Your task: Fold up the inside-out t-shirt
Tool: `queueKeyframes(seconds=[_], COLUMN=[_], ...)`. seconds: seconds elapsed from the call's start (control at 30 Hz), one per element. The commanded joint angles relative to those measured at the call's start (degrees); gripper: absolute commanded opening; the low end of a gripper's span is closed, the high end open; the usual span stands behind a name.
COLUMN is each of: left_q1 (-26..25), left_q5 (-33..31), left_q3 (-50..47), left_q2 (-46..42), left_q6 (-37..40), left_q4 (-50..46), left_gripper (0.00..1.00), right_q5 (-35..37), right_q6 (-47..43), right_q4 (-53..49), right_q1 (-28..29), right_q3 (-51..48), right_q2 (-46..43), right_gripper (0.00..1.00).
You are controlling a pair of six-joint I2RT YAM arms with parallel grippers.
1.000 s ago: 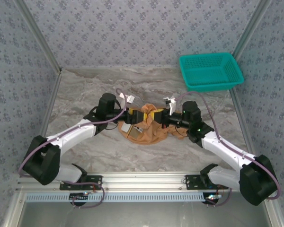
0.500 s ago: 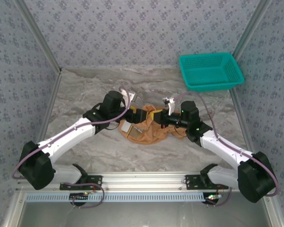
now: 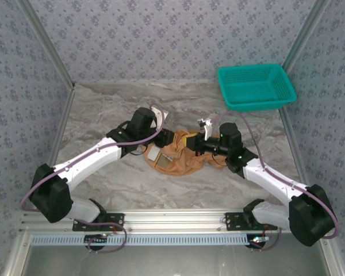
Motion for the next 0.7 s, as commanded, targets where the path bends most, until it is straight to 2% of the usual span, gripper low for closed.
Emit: queueKeyframes(seconds=[0.0,0.1,0.27,0.33,0.53,0.67], left_q1=[-0.4,-0.3,0.2,1.0,5.4,6.7], left_q5=[1.1,2.2,2.9,2.7,3.0,-1.1], left_q3=[2.1,2.2,2.1,1.5,-3.3,-5.1], left_q2=[0.7,1.2,0.5,-0.4,-6.5,-10.4], left_q6=[1.0,1.1,0.7,0.0,-3.2,-4.8], left_q4=[0.3,0.8,1.1,1.3,4.6,4.7], left_gripper=[0.29,0.21,0.01,0.00,0.00,0.00], right_q5=[0.5,0.8,1.6,2.6,12.3,19.3], right_q6=[-0.1,-0.1,-0.9,-1.1,-2.7,-3.0], right_q4=[-0.2,-0.2,-2.5,-4.8,-15.1,-18.7], right_q1=[0.3,0.4,0.3,0.2,-1.3,-0.3], right_q3=[1.6,1.6,1.6,1.7,3.5,6.1], right_q2=[-0.7,-1.0,-1.9,-2.5,-6.6,-8.2], right_gripper=[0.00,0.00,0.00,0.00,0.00,0.00])
